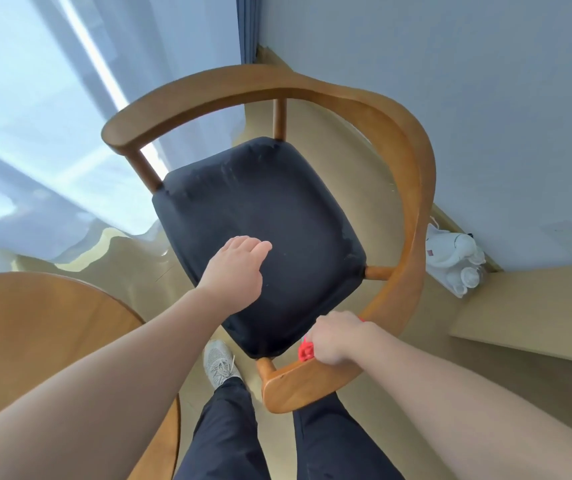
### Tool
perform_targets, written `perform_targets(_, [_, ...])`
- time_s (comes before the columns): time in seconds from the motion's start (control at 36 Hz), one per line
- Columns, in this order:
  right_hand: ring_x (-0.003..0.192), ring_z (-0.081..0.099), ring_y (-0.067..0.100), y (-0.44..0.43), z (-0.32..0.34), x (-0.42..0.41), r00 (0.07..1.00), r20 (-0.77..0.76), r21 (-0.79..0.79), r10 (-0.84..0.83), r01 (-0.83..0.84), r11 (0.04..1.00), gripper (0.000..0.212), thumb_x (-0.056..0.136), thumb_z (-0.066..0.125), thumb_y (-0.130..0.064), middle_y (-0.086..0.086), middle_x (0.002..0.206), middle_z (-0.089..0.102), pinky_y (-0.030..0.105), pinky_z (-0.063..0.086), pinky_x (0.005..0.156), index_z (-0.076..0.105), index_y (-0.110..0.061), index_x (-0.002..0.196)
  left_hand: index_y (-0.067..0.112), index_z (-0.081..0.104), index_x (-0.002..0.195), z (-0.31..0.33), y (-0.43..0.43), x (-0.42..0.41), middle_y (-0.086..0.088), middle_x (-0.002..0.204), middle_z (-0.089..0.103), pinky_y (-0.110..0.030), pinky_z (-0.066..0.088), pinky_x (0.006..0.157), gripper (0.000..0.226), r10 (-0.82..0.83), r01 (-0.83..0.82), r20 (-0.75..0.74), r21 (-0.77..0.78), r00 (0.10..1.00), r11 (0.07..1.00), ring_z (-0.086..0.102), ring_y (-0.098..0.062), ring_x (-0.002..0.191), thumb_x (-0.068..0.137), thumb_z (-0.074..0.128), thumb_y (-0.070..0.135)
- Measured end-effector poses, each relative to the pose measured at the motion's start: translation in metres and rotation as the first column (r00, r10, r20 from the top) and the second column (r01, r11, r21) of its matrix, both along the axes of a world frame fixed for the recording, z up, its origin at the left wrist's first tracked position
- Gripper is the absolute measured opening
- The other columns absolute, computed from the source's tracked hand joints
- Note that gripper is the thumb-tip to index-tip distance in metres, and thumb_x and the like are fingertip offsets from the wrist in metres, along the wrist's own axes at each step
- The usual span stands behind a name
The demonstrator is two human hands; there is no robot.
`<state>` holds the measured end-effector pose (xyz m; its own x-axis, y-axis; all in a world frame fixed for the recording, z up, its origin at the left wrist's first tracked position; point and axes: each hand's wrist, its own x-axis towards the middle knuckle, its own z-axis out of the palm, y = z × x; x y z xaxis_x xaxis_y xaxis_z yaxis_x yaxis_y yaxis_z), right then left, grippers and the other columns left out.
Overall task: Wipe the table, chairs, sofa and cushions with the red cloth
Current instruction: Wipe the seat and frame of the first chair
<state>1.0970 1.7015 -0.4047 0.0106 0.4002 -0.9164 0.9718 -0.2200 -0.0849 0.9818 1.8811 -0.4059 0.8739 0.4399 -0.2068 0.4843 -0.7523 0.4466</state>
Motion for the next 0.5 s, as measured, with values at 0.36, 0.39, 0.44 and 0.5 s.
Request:
perform_targets(0.36, [0.129,0.045,0.031,0.019,0.023,-0.039,0.964,-0.246,-0.069,-0.104,0.09,0.994,0.049,0.096,0.036,-0.015,0.004,0.146,0.044,0.041,0.04,0.105,0.042,-0.03,0.143,0.019,0.044,0.135,0.015,0.013,-0.042,0.003,0.136,0.048,-0.029,0.028,0.107,0.052,0.104,-0.104,-0.091,0.01,0.99,0.995,0.034,-0.021,0.13,0.086,0.043,0.005])
perform_targets(0.39, [0.13,0.043,0.031,0.023,0.027,-0.041,0.947,-0.28,-0.08,-0.156,0.139,0.987,0.053,0.095,0.036,-0.012,0.004,0.147,0.043,0.039,0.04,0.104,0.041,-0.03,0.144,0.019,0.044,0.135,0.018,0.013,-0.044,0.003,0.136,0.049,-0.029,0.028,0.107,0.051,0.109,-0.109,-0.092,0.01,0.99,0.994,0.034,-0.02,0.13,0.086,0.043,0.004])
perform_targets(0.44, [0.123,0.05,0.029,0.03,0.034,-0.045,0.883,-0.354,-0.117,-0.309,0.286,0.951,0.059,0.088,0.036,-0.006,0.003,0.141,0.05,0.037,0.044,0.098,0.046,-0.034,0.139,0.019,0.044,0.135,0.025,0.014,-0.047,0.003,0.136,0.048,-0.029,0.028,0.107,0.051,0.122,-0.122,-0.092,0.006,0.988,0.993,0.034,-0.02,0.13,0.086,0.042,0.004])
perform_targets(0.5, [0.106,0.06,0.029,0.039,0.041,-0.045,0.813,-0.417,-0.094,-0.407,0.407,0.909,0.06,0.083,0.035,-0.005,0.001,0.124,0.061,0.039,0.052,0.088,0.053,-0.038,0.129,0.019,0.044,0.136,0.034,0.015,-0.048,0.003,0.137,0.048,-0.029,0.027,0.108,0.052,0.129,-0.129,-0.087,0.006,0.988,0.992,0.033,-0.02,0.131,0.087,0.042,0.003])
